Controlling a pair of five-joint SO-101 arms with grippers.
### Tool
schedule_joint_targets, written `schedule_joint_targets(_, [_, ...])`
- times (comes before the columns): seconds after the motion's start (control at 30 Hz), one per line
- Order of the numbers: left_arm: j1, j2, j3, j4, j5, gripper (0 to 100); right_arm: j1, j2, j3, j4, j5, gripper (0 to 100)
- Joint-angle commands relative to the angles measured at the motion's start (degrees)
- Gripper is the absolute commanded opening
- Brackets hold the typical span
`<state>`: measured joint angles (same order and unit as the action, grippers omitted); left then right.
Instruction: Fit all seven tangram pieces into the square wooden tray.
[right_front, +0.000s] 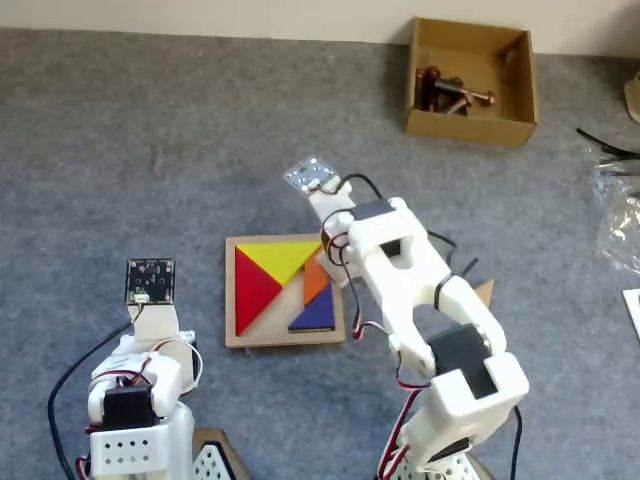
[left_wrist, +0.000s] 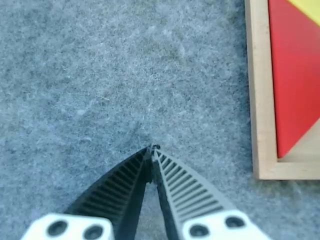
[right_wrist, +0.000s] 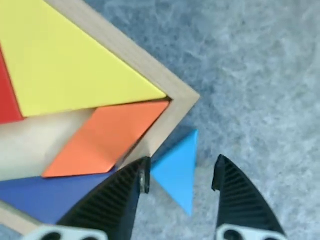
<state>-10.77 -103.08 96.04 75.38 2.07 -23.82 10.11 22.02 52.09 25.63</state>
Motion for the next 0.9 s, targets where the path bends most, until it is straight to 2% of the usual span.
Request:
schedule_joint_targets(0.0, [-0.48,0.40,1.19,0.44,0.09,0,2.51,2.59,-3.38,0.13,-0.62,20.3])
schedule_joint_targets(0.3, [-0.48,0.40,1.19,0.44,0.09,0,3.21,2.59,-3.38,4.44,-0.62,20.3])
schedule_joint_targets(0.87, [-0.48,0.40,1.19,0.44,0.09,0,4.26,2.77,-6.11,4.53,-0.26,20.1])
